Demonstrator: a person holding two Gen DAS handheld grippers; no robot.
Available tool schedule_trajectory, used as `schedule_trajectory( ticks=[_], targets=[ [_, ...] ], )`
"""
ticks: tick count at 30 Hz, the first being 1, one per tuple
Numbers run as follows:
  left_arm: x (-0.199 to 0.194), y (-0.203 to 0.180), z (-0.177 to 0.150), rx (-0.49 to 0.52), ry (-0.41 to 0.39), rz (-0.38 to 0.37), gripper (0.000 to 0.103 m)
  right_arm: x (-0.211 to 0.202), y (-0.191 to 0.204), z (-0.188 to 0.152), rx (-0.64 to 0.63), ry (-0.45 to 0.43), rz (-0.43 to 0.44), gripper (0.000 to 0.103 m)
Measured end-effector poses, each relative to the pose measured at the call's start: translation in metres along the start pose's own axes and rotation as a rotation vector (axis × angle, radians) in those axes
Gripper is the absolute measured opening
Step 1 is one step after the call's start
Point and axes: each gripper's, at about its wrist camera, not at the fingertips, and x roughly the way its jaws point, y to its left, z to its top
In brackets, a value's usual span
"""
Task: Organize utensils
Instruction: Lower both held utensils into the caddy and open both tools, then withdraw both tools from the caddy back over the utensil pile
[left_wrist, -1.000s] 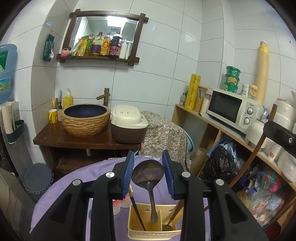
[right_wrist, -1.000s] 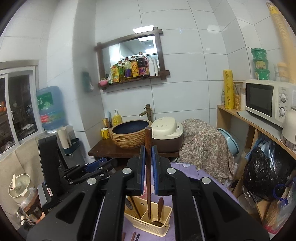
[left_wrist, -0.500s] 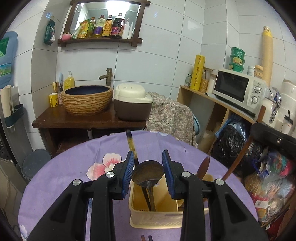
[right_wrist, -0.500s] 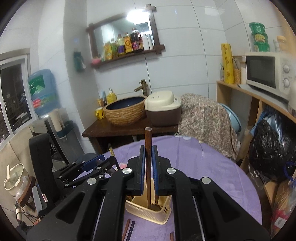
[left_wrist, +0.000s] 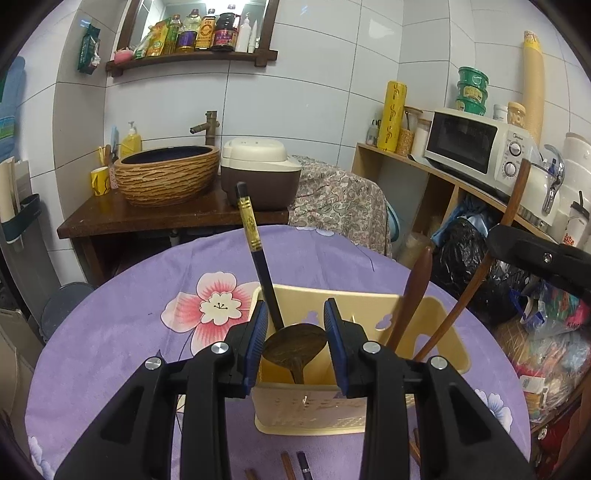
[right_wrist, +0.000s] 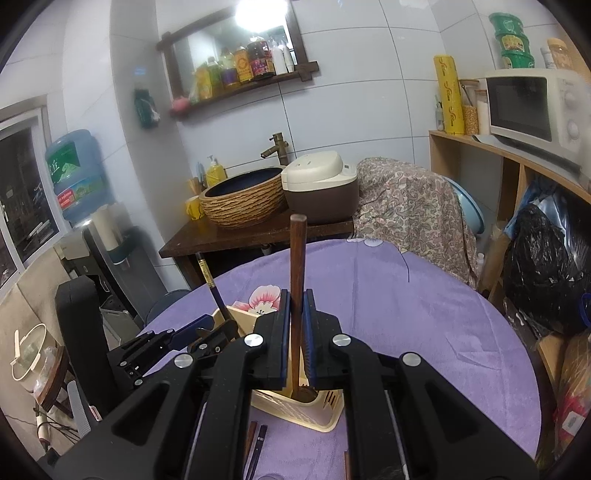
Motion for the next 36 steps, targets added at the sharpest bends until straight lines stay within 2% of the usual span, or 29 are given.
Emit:
schedule_trajectory(
  ticks=[17, 24, 26, 27, 29, 30, 31, 36],
  targets=[
    [-0.004, -0.002, -0.002, 0.002, -0.002, -0.010, 0.034, 0.011, -0.006, -0.013, 0.022, 0.032, -0.009, 0.008],
    [-0.021, 0.008, -0.001, -0.048, -0.041, -0.037, 0.055, 0.012, -0.011, -0.016, 0.045, 0.040, -0.005, 0.008],
    [-0.026, 0.011, -0.001, -0.067, -0.046, -0.043, 0.057, 0.014, -0.012, -0.016, 0.046, 0.049, 0.000, 0.009],
    [-0.030, 0.013, -0.002, -0.073, -0.046, -0.044, 0.059, 0.013, -0.012, -0.017, 0.048, 0.048, -0.001, 0.014],
    [-0.036, 0.015, -0.004, -0.084, -0.051, -0.032, 0.063, 0.010, -0.013, -0.018, 0.058, 0.032, 0.000, 0.031],
    [-0.040, 0.017, -0.006, -0.092, -0.051, -0.025, 0.066, 0.008, -0.014, -0.019, 0.063, 0.022, 0.002, 0.046],
    [-0.043, 0.019, -0.009, -0.101, -0.049, -0.022, 0.068, 0.006, -0.014, -0.019, 0.063, 0.011, 0.002, 0.050],
    [-0.051, 0.027, -0.030, -0.121, 0.012, -0.002, 0.077, -0.005, -0.014, -0.027, 0.055, 0.002, -0.020, 0.053]
  ],
)
